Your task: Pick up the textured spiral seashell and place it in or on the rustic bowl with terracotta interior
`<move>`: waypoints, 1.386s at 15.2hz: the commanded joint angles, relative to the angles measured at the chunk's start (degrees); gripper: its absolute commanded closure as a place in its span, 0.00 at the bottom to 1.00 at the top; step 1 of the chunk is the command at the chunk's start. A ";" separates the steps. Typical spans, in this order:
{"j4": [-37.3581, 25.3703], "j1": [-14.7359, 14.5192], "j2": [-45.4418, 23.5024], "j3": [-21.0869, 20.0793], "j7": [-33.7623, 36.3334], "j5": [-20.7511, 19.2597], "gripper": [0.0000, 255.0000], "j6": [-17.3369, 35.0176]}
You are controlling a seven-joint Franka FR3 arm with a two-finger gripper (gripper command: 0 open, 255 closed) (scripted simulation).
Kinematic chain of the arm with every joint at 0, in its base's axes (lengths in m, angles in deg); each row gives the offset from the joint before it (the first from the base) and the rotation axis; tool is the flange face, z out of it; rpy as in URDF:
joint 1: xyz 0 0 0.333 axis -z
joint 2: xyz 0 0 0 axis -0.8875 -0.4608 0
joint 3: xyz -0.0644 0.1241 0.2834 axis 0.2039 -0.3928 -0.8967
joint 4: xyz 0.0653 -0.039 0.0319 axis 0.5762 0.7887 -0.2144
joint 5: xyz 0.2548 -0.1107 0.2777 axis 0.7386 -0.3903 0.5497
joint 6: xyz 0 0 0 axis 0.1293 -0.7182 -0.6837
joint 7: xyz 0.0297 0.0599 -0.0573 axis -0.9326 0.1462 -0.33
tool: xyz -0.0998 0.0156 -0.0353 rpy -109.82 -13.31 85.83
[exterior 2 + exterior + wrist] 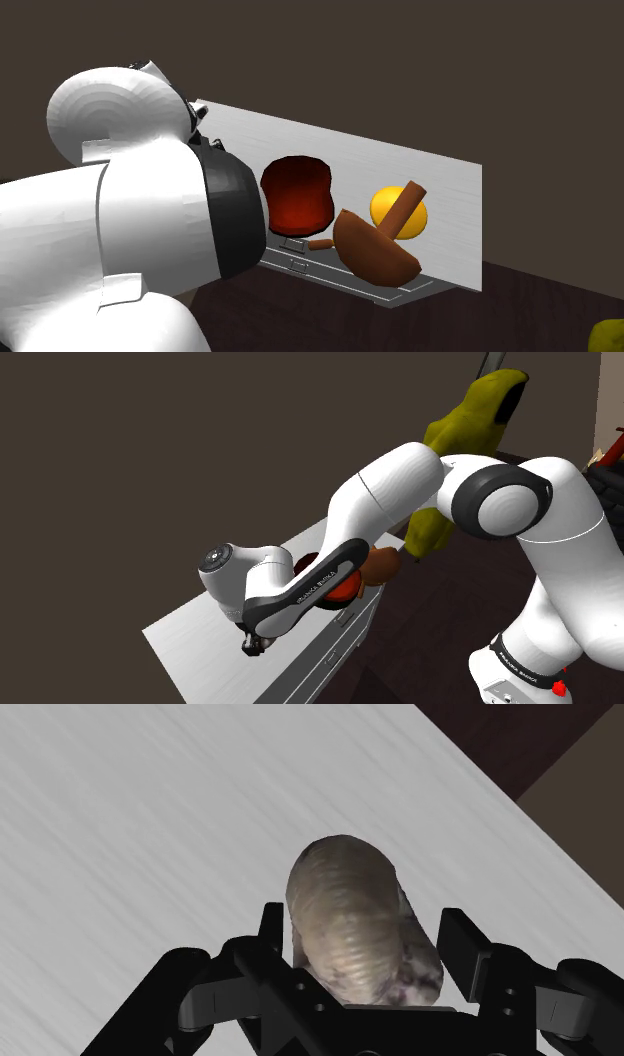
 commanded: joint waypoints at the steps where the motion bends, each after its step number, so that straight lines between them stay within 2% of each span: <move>1: 0.18 0.04 0.46 -0.18 -0.07 0.18 1.00 -0.39; 21: -0.17 1.54 10.12 -2.62 -2.64 3.60 1.00 -10.01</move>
